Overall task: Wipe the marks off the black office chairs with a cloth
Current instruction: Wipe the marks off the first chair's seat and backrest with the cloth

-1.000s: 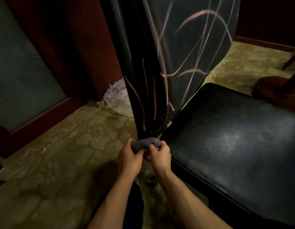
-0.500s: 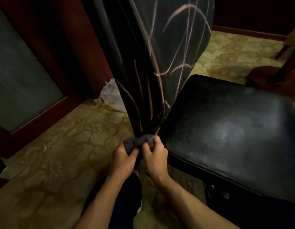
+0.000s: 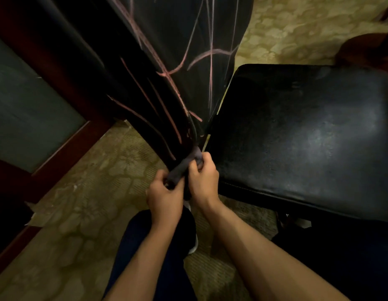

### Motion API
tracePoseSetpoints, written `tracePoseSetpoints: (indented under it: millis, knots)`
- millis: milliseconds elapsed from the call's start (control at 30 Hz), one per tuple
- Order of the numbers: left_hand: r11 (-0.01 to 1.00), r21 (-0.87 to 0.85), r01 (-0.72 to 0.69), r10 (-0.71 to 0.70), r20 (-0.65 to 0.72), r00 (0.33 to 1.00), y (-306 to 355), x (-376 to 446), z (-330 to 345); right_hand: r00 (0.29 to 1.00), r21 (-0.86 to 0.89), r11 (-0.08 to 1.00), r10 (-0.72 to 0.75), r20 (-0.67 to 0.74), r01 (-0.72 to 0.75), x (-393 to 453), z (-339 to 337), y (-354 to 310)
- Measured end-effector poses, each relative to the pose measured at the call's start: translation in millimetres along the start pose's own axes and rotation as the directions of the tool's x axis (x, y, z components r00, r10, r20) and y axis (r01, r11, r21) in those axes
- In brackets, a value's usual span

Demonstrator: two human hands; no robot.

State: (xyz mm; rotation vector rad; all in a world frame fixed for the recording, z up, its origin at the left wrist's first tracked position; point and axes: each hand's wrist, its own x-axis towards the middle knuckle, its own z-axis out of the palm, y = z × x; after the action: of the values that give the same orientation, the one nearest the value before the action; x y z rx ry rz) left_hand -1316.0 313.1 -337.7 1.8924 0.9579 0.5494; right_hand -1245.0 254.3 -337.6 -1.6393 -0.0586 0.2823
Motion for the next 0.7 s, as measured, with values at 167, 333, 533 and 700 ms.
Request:
tracePoseSetpoints:
  millis: [167, 333, 533, 700]
  knots:
    - [0.998, 0.063, 0.011, -0.011, 0.003, 1.0, -2, 15, 7, 0.973, -0.202, 0.96, 0.214, 0.087, -0.193, 34, 5, -6]
    - [0.989, -0.145, -0.036, 0.035, -0.005, 0.999, 11, 14, -2, 0.999, -0.099, 0.994, 0.041, 0.02, -0.039, 19, 3, -21]
    - [0.998, -0.02, -0.058, 0.058, -0.022, 0.998, 0, 6, 0, 0.995, -0.167, 0.984, -0.039, 0.087, 0.053, 11, -4, 0]
    - [0.979, 0.195, -0.064, 0.076, -0.051, 0.996, 3, 5, 4, 0.981, -0.384, 0.911, 0.186, 0.062, -0.148, 22, 2, -1]
